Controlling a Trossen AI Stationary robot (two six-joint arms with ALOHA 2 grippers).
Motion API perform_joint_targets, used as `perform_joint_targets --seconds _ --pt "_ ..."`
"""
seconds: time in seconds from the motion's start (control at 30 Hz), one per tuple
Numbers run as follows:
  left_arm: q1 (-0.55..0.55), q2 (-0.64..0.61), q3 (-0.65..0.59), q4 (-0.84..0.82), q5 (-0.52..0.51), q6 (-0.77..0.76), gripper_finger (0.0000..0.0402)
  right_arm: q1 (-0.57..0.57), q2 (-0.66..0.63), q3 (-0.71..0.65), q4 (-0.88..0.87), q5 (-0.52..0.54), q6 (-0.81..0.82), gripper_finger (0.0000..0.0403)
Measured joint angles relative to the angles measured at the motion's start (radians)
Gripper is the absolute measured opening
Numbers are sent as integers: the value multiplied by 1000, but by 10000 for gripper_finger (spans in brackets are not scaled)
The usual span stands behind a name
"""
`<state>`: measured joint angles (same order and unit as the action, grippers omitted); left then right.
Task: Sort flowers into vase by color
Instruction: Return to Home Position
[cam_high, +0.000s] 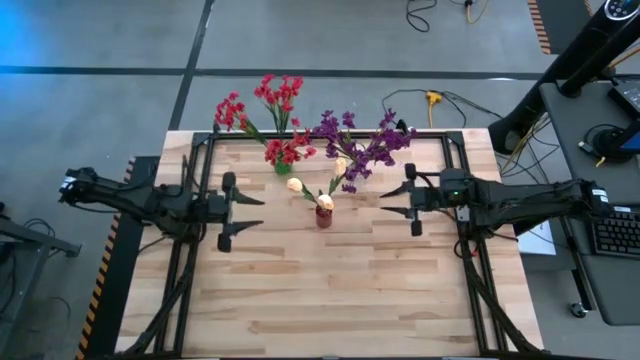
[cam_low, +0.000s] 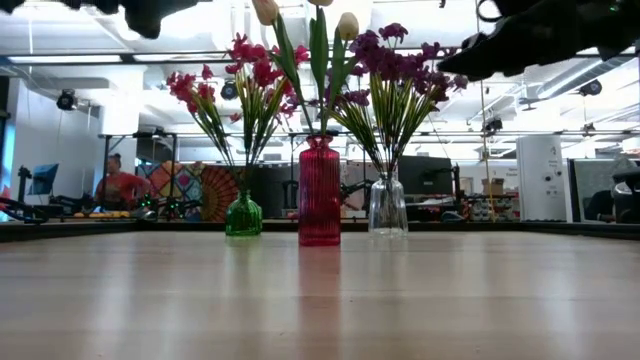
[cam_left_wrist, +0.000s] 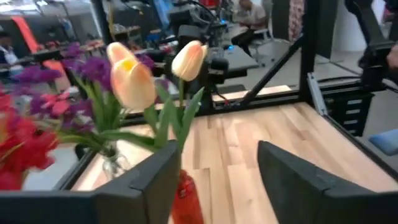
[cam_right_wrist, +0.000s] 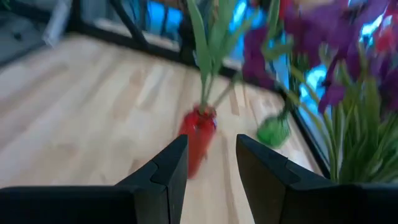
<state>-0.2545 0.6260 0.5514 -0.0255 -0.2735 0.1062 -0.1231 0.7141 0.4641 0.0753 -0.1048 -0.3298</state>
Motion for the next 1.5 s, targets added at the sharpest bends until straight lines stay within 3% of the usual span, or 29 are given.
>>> perform_joint_targets --seconds 0.2,0.43,0.83,1.23,1.5 --pt "30 -103 -169 187 -24 80 116 -44 -87 -110 230 -171 23 128" --pt "42 -226 -222 183 11 143 10 -120 -92 -167 336 -270 83 127" --pt "49 -408 -242 59 3 137 1 -146 -153 -191 318 -323 128 127" --pt "50 -620 -378 59 -20 61 0 -146 -319 -203 159 -323 97 127" --pt "53 -626 -387 44 -59 53 0 -151 -410 -205 68 -323 85 127"
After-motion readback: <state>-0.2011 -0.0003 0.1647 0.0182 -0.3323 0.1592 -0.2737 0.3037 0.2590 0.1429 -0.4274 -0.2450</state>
